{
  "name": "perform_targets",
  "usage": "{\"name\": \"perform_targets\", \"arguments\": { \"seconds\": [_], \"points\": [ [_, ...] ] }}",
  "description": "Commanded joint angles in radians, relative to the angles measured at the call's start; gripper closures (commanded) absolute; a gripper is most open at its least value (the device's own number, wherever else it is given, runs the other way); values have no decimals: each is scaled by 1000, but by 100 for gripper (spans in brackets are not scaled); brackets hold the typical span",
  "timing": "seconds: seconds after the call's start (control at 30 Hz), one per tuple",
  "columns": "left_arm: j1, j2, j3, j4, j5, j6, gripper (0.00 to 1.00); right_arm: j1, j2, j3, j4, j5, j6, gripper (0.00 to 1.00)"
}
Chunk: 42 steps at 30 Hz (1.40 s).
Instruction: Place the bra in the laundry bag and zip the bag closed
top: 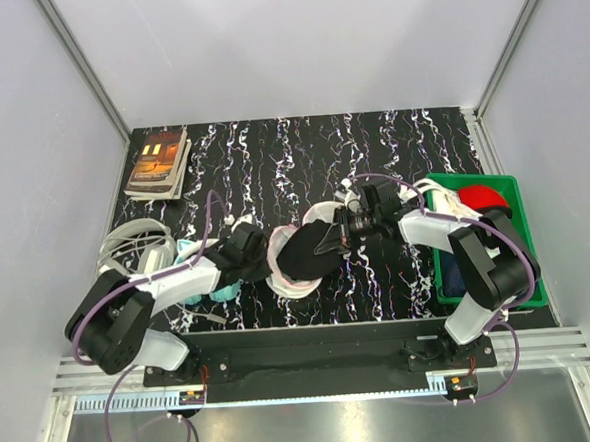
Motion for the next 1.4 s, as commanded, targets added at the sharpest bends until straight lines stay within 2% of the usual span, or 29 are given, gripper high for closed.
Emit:
{"name": "perform_targets", "arguments": {
  "seconds": [0.0,0.13,0.27,0.5,0.6,0.63,0.73,0.77,0.83,0.87,0.9,0.97,1.03,1.07,1.1,1.13,1.2,1.23,1.3,1.37],
  "points": [
    [-1,62,27,141,26,28,99,17,26,70,-30,-27,-24,100],
    [-14,46,22,177,20,27,100,60,74,126,-89,10,-9,100],
    [-21,17,1,192,6,28,100,109,140,202,-123,112,55,100],
    [-28,16,-19,194,21,34,99,112,272,277,-129,145,11,100],
    [-34,-71,-28,134,-26,45,88,112,269,286,-146,136,-9,99],
    [-36,-99,-28,109,-38,46,78,112,264,288,-171,152,-18,92],
    [-36,-236,-32,20,-63,51,61,112,251,298,-238,182,-64,89],
    [-36,-271,-29,-25,-63,48,52,112,244,297,-251,185,-84,84],
    [-36,-375,-15,-69,-68,47,45,112,234,294,-267,182,-95,77],
    [-36,-406,-1,-108,-71,43,39,112,222,291,-272,177,-105,68],
    [-34,-462,5,-122,-72,45,37,113,212,288,-275,174,-110,66],
    [-31,-500,19,-168,-69,53,32,112,186,278,-278,170,-116,59],
    [-27,-526,63,-185,-63,79,24,112,166,274,-290,173,-118,45],
    [-27,-527,98,-181,-36,120,23,112,142,272,-300,182,-122,41],
    [-25,-514,120,-178,-14,149,23,110,129,269,-323,194,-124,31],
    [-24,-498,148,-179,18,174,24,110,114,268,-338,231,-132,26],
    [-21,-445,226,-178,64,241,31,109,70,268,-378,271,-136,11],
    [-21,-426,250,-175,104,255,36,107,56,268,-390,315,-129,7],
    [-21,-371,310,-156,148,280,38,87,14,261,-422,355,-116,1],
    [-21,-321,356,-135,196,277,39,51,-21,254,-445,418,-101,0]
  ]
}}
